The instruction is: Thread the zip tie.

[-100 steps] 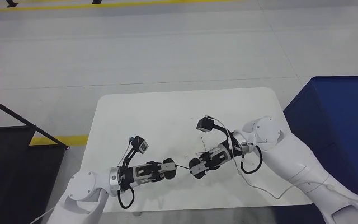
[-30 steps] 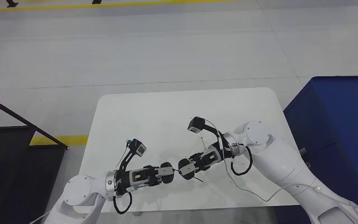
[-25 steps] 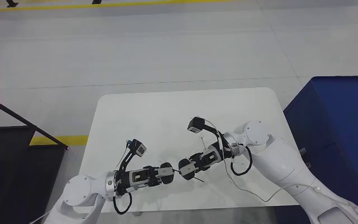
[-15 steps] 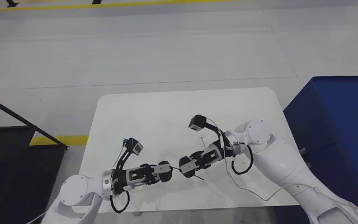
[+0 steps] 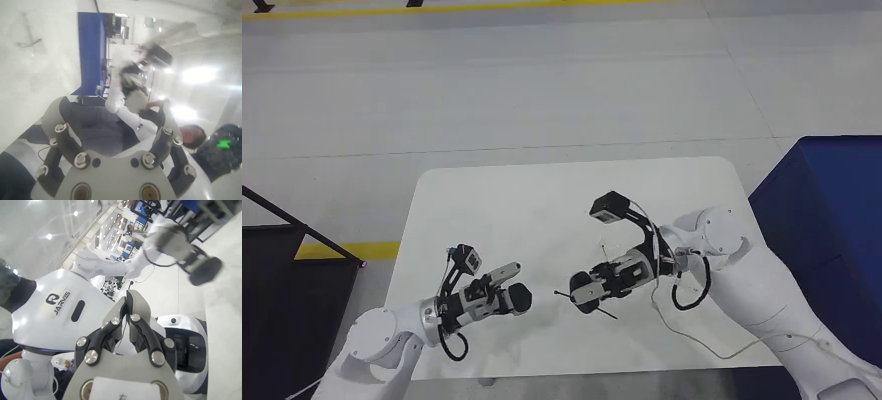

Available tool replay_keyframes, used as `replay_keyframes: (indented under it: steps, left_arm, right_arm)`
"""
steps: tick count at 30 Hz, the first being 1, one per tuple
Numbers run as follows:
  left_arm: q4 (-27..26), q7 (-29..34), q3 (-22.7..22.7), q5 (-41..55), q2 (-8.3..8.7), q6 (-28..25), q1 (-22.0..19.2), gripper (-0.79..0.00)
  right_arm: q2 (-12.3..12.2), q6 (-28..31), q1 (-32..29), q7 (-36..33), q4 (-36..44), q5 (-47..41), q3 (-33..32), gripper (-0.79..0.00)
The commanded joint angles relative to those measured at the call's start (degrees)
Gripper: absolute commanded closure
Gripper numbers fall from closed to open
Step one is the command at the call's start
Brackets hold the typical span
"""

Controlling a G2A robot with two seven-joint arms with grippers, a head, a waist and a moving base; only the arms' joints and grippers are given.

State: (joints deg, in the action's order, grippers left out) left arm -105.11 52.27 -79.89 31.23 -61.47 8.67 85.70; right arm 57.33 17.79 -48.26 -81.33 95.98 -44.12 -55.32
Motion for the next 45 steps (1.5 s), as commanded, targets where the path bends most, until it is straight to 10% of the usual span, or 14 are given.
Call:
replay_keyframes:
  steps: [1,9,13,22,34,45]
  left_arm:
    - [1.22,0.66,2.1,-1.47,-0.05,2.0,-1.05,-0.785]
    - [1.09,2.17,4.18,-3.12,-0.06,2.32,-1.49,-0.785]
    - [1.09,2.17,4.18,-3.12,-0.06,2.32,-1.49,-0.785]
    - [1.09,2.17,4.18,-3.12,-0.06,2.32,-1.49,-0.785]
    - [1.09,2.17,4.18,-3.12,-0.06,2.32,-1.49,-0.785]
    - [1.09,2.17,4.18,-3.12,-0.06,2.32,-1.49,-0.785]
  right_arm:
    - [-0.53,-1.59,-0.57,0.02,5.8,-0.9,-3.12,0.0]
    - [-0.97,-4.41,-2.72,2.51,8.79,-1.59,-5.15,0.0]
    - [-0.37,-10.13,0.47,-1.26,13.91,14.52,2.77,0.0]
    - [2.63,-1.16,12.06,17.13,24.12,15.81,0.68,0.0]
    - [2.41,1.39,9.56,20.35,25.98,13.41,-2.99,0.0]
    - [2.21,15.55,5.07,33.28,35.26,34.52,-12.66,0.0]
